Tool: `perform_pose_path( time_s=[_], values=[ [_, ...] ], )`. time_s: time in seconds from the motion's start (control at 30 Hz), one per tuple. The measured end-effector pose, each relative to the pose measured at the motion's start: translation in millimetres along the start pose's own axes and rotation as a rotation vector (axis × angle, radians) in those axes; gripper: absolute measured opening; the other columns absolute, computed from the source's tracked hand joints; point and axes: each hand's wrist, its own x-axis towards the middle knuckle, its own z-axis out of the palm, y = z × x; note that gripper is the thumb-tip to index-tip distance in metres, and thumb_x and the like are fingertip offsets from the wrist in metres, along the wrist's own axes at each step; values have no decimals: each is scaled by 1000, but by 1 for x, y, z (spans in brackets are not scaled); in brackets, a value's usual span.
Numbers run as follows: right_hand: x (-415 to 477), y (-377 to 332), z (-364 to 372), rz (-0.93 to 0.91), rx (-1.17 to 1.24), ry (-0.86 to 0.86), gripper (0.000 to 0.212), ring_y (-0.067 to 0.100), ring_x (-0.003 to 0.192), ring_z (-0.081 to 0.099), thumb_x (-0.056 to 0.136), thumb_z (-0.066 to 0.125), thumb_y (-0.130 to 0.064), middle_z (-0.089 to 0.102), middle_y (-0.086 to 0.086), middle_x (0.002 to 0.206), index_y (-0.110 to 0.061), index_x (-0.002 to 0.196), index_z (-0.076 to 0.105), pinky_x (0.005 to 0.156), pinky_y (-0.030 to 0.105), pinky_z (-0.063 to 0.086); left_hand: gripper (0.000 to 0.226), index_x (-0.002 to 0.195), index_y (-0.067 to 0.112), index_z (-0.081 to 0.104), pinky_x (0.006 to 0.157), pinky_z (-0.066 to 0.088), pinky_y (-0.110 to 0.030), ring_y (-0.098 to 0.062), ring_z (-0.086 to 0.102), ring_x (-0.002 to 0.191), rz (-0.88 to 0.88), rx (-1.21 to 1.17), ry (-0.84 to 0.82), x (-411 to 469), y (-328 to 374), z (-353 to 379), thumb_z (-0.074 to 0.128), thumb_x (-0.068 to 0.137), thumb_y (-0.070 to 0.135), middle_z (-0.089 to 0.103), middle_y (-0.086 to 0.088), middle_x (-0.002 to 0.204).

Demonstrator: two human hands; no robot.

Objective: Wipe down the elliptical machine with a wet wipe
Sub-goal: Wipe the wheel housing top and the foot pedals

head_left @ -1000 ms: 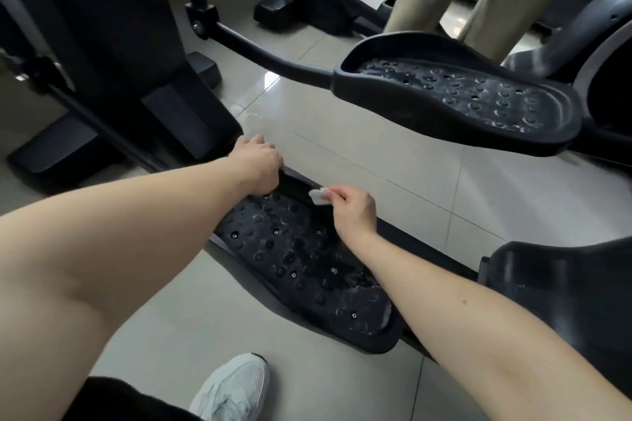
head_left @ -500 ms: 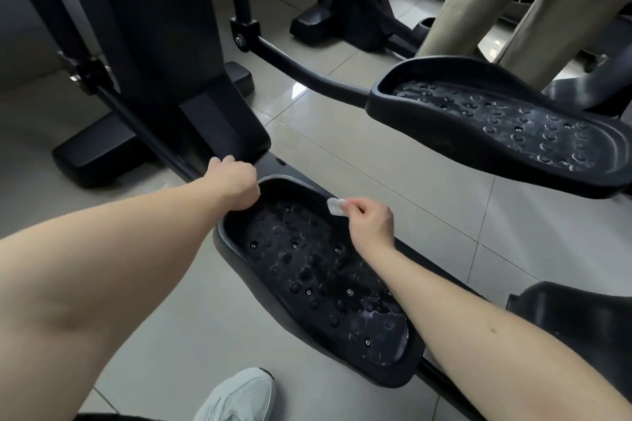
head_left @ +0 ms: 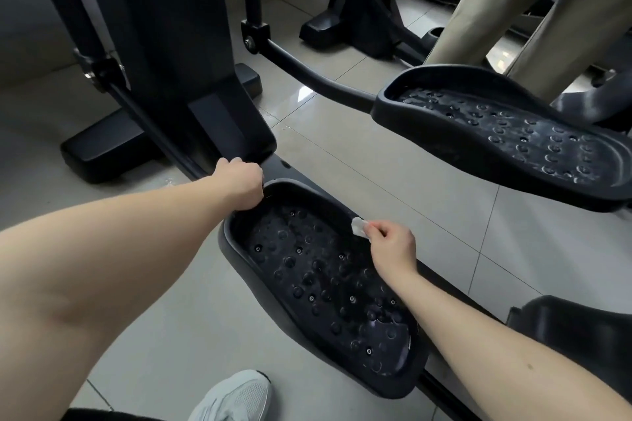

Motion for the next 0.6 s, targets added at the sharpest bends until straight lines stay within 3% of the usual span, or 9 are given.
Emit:
perform_pose_path(
  time_s=[0.03, 0.13, 0.27, 0.47, 0.6],
  values=[
    [3, -9, 6, -50, -13, -11, 19, 0, 86, 63, 99, 63, -33, 69, -22, 81, -27, 89, 78, 67, 2, 39, 32, 98, 23, 70, 81, 27, -38, -25, 44, 99, 2, 0, 0, 0, 2, 0, 44, 85, 10, 59, 0, 85],
    [12, -28, 27, -296, -112, -38, 21, 9, 94, 62, 101, 59, -34, 74, -15, 93, -27, 100, 79, 81, 26, 49, 32, 99, 20, 71, 82, 27, -38, -25, 45, 96, -16, -16, 14, 0, 5, -1, 46, 82, 10, 58, -2, 84],
    [9, -15, 23, -530, -275, 93, 12, 26, 81, 65, 96, 70, -18, 76, -1, 87, -14, 102, 80, 75, 39, 53, 30, 97, 20, 70, 83, 28, -39, -26, 45, 95, -20, -3, -3, -3, 7, -3, 46, 82, 11, 59, -2, 83],
    [-7, 32, 0, -384, -343, 97, 16, 21, 89, 66, 98, 66, -23, 77, -6, 95, -18, 103, 81, 79, 31, 48, 30, 99, 23, 70, 82, 28, -37, -25, 45, 99, 15, -3, 21, -3, 2, 5, 43, 89, 15, 62, 0, 91],
    [12, -13, 21, -347, -249, -26, 27, 8, 94, 69, 102, 54, -38, 77, -14, 96, -28, 105, 80, 85, 28, 54, 30, 99, 19, 72, 81, 28, -37, -26, 44, 97, 15, -30, 42, -2, 2, 7, 45, 89, 15, 61, -2, 90]
  ],
)
